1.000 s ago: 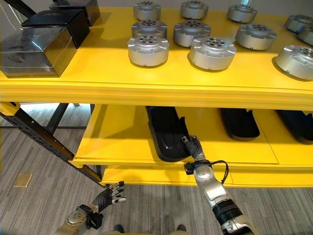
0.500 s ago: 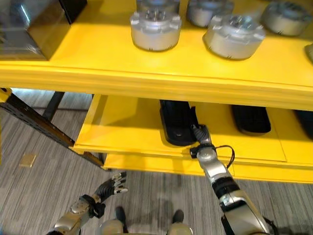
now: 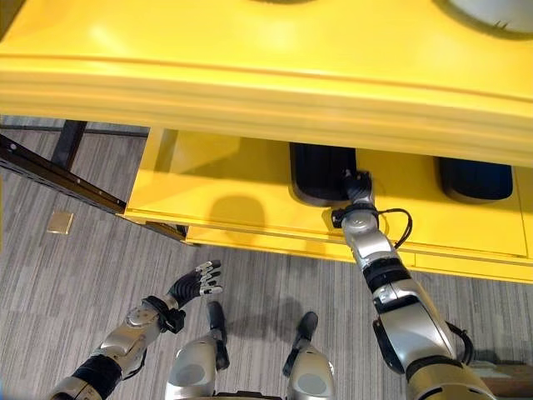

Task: Move parts from the plastic box to the shelf.

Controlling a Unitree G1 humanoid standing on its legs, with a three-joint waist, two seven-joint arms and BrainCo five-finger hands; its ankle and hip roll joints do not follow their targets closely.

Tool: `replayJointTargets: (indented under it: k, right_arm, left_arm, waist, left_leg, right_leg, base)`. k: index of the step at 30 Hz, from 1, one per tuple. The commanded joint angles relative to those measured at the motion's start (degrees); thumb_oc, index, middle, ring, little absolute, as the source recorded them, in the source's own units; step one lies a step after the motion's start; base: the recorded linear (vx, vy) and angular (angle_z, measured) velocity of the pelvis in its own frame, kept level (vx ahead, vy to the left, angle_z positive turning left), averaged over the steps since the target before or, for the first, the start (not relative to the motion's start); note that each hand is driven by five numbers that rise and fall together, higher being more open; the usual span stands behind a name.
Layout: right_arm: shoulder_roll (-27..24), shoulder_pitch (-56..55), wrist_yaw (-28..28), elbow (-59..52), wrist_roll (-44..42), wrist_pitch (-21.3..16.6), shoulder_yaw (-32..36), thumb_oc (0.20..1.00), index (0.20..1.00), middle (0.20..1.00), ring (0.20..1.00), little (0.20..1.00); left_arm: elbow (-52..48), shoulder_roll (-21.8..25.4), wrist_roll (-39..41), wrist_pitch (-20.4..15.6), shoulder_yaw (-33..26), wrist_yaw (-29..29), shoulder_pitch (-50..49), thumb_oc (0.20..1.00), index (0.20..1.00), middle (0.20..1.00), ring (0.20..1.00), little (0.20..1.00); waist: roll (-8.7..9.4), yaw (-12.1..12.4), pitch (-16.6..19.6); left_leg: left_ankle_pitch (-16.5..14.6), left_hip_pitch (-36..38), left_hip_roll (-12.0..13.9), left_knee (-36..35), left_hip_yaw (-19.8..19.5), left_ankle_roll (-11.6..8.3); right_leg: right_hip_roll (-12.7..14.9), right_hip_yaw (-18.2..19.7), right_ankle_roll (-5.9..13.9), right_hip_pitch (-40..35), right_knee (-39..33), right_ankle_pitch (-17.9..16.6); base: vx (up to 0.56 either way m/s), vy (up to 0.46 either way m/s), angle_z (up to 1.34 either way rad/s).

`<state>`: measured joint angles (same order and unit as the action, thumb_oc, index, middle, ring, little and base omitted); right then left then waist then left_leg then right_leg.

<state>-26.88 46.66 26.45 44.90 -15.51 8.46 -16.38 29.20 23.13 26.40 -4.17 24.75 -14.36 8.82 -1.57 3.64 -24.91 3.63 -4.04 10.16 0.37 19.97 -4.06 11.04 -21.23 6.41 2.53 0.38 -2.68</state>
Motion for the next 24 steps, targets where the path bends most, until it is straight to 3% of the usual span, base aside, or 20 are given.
replayJointTargets:
  k: [1,12,24]
  right_arm:
    - [-2.66,2.68,1.81,2.83,-4.07,0.24,-1.33,0.200,0.200,0.200,0.200,0.200]
    - [-5.13,8.10,3.98,9.25,-1.85,1.04,-2.67,0.200,0.200,0.200,0.200,0.200]
    - [-7.92,10.16,3.61,10.87,2.00,1.46,-4.56,0.200,0.200,0.200,0.200,0.200]
  left_arm:
    - [-3.59,0.20,1.36,-1.41,2.44,1.39,-0.16,1.000,1.000,1.000,1.000,1.000]
    - [-3.41,-0.20,3.42,-2.46,4.77,2.87,1.10,1.000,1.000,1.000,1.000,1.000]
    - [-3.45,0.27,3.72,-2.93,5.85,3.22,0.74,1.000,1.000,1.000,1.000,1.000]
  waist:
    - [-0.76,1.70,0.03]
    - [-2.18,1.78,-2.90]
    - [-2.55,1.59,-3.47]
  left_leg:
    - [0.06,-0.29,0.68,2.08,0.32,-1.00]
    - [-0.29,-2.12,0.55,3.36,0.25,-1.14]
    - [-0.15,-1.77,0.50,3.03,0.40,-1.28]
  right_leg:
    - [-0.51,1.59,-0.14,4.53,9.20,4.17]
    - [0.39,1.25,-0.57,7.98,13.05,5.20]
    - [0.79,1.23,-0.43,8.40,13.79,5.29]
  base:
    - [-0.06,0.024,0.03]
    - [-0.02,0.005,0.00]
    - [0.00,-0.001,0.00]
